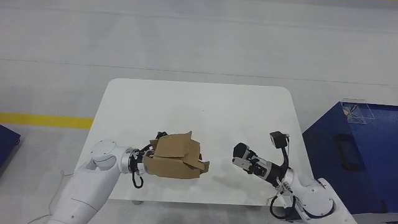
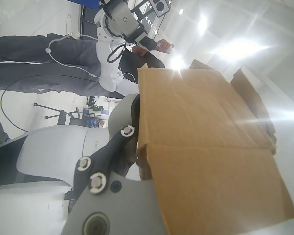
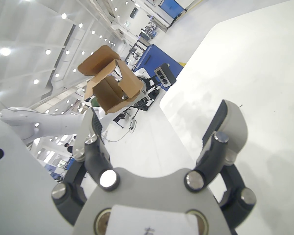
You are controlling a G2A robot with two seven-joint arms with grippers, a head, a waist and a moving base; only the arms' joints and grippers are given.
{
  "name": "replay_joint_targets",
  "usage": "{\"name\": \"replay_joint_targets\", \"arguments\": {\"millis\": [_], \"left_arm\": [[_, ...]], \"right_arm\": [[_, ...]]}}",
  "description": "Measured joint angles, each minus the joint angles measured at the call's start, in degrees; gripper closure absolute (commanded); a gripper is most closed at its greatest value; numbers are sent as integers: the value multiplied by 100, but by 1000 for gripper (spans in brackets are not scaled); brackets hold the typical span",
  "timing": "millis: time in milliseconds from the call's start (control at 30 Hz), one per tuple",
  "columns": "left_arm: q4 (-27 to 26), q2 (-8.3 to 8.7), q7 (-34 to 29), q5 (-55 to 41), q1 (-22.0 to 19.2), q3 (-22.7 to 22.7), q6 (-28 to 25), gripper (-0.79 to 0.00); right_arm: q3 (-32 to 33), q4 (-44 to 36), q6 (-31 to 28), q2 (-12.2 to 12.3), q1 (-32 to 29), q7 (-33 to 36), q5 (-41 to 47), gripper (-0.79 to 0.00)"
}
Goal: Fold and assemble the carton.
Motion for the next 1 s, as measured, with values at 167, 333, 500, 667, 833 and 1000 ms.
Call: {"name": "replay_joint_targets", "arguments": {"millis": [167, 333, 500, 667, 833, 1000], "left_arm": [[338, -93, 2, 17, -222, 341, -168, 0], [566, -185, 21, 13, -373, 583, -269, 0], [683, -240, 1, -72, -447, 692, -342, 0], [740, -266, 2, -192, -480, 771, -364, 0], [846, -284, 2, -246, -542, 841, -386, 0], [962, -276, 2, -287, -570, 823, -436, 0]], "right_arm": [[-349, -108, -11, -76, -49, -598, -769, -785], [-758, -61, 373, -157, 86, -931, -1448, -785], [-1172, 162, 783, -238, 280, -1038, -1906, -785], [-1665, 455, 940, -333, 524, -937, -2060, -785], [-1772, 618, 853, -386, 692, -1085, -1886, -785], [-1410, 471, 661, -327, 557, -1058, -1597, -785]]}}
